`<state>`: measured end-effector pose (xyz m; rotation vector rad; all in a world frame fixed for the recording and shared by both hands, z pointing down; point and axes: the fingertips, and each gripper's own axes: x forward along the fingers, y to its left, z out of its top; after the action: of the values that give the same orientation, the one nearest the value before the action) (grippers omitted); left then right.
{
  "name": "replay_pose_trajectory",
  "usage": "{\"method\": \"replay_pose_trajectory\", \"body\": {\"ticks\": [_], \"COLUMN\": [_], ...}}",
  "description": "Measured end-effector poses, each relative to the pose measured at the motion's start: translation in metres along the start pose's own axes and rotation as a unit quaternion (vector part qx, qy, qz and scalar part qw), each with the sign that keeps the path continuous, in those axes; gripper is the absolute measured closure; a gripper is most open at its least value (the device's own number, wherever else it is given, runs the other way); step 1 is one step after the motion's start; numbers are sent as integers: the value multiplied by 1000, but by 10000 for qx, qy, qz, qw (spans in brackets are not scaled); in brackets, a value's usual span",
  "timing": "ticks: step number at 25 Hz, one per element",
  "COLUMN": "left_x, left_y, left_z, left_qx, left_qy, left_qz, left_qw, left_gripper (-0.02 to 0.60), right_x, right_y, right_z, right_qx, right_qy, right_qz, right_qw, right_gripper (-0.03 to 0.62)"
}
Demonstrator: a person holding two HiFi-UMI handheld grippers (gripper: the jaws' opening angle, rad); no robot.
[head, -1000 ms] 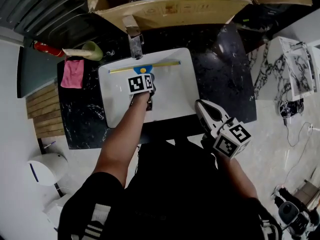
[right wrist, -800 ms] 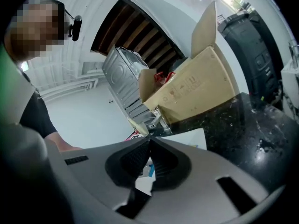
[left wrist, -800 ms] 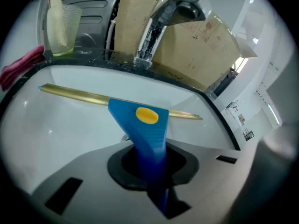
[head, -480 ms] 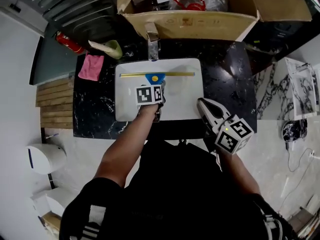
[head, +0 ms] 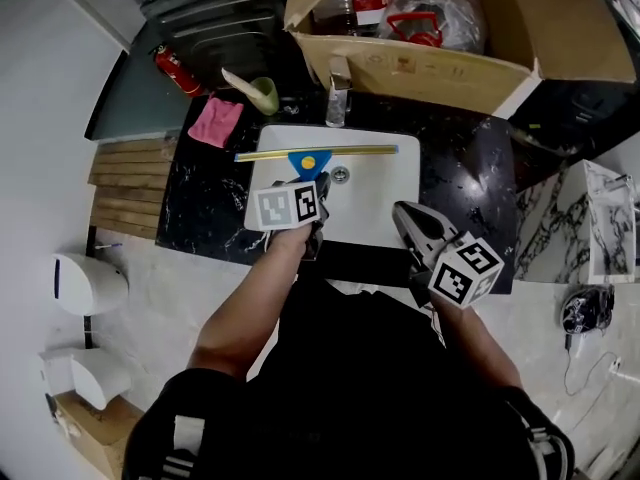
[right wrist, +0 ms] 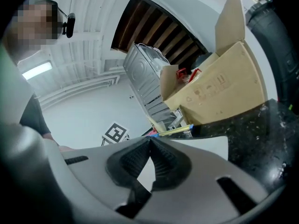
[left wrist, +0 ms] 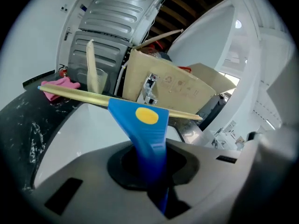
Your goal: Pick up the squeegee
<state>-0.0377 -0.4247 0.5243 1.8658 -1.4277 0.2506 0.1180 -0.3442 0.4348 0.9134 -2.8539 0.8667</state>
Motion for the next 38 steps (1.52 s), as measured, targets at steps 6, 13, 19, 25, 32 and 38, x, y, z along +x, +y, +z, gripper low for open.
{"method": "replay_pose_trajectory", "body": {"ticks": [6, 13, 19, 25, 32, 38], "left_x": [-56, -127, -172, -210, -253, -285], "left_y": [-10, -14, -13, -5, 14, 24], "left_z": [20, 28, 33, 20, -8, -30], "left_qx": [-278, -199, -223, -19, 82, 200], "left_qy": [-712, -1208, -1442, -1383, -1147, -1025], "left_qz": [-50, -177, -517, -848, -1244, -1554], "left_qw": [9971, 9923, 9879, 9867, 9855, 9823], "left_gripper": [520, 521, 520, 521, 520, 520], "right_x": [2, -1, 5, 13, 16, 4], "right_y": [11, 39, 70, 116, 166, 205], "right_z": [7, 11, -2, -22, -66, -102], "right_qx": [18, -88, -431, -524, -430, -408], "right_qy": [-140, -424, -408, -453, -521, -553], "right_qz": [354, 547, 348, 20, -479, -867], "right_qw": [9993, 9976, 9976, 9976, 9966, 9939], "right_gripper": [585, 585, 585, 585, 586, 586]}}
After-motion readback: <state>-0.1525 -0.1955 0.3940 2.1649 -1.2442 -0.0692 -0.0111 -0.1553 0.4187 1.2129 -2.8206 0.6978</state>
